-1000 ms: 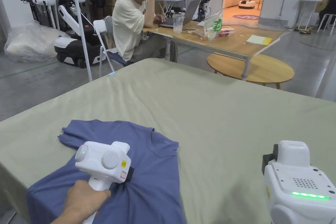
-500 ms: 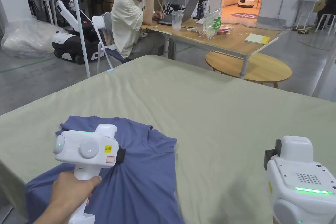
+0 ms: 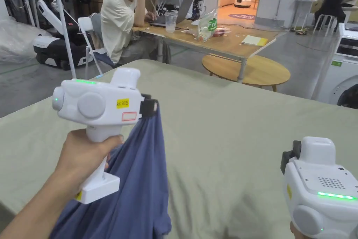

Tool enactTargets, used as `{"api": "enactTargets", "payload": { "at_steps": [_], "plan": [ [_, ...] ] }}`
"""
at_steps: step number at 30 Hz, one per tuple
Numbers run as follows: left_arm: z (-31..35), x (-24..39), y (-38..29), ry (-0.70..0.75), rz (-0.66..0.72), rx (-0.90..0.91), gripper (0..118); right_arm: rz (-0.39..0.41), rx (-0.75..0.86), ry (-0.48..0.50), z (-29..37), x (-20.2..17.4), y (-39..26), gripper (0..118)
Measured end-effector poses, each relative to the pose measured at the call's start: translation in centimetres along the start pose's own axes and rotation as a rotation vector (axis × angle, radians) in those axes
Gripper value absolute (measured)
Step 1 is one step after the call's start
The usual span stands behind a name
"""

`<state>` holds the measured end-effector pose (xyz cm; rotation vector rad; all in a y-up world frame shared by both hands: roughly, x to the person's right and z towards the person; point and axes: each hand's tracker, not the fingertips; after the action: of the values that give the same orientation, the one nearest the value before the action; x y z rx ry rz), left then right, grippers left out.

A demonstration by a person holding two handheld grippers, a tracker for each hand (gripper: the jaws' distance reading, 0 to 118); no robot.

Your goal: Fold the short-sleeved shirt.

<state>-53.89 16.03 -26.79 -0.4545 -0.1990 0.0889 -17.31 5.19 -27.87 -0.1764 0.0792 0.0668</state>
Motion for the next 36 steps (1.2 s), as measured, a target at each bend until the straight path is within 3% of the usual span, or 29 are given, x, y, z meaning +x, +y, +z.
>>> {"api": "enactTargets", "payload": {
  "at_steps": [9, 18, 24, 31, 32, 35, 36],
  "plan": [
    [-4.5, 15.8, 6.3, -0.315, -0.093, 0.090, 0, 0.033, 0.073, -0.169, 4.6, 7.7, 1.8, 0],
    [-9.2, 32.6, 3.1, -0.649, -0.193, -0.003, 0, 0.037, 0.082, -0.422, 11.0, 18.1, 1.9, 0],
    [-11.1, 36.6, -3.6, -0.760, -0.207, -0.156, 0, 0.031, 0.038, -0.488, 13.4, 22.2, 0.6, 0],
    [-12.2, 35.4, -11.2, -0.748, -0.174, -0.313, 0, -0.015, -0.031, -0.479, 12.7, 22.5, -1.4, 0],
    [-12.2, 35.0, -11.8, -0.746, -0.176, -0.316, 9, -0.023, -0.038, -0.469, 12.6, 22.4, -1.7, 0],
    [-11.8, 33.3, -12.3, -0.711, -0.145, -0.328, 60, -0.040, -0.052, -0.448, 12.0, 21.6, -2.1, 0],
    [-11.4, 32.4, -12.1, -0.686, -0.127, -0.307, 61, -0.044, -0.053, -0.436, 11.9, 21.3, -2.2, 0]
  ]
}}
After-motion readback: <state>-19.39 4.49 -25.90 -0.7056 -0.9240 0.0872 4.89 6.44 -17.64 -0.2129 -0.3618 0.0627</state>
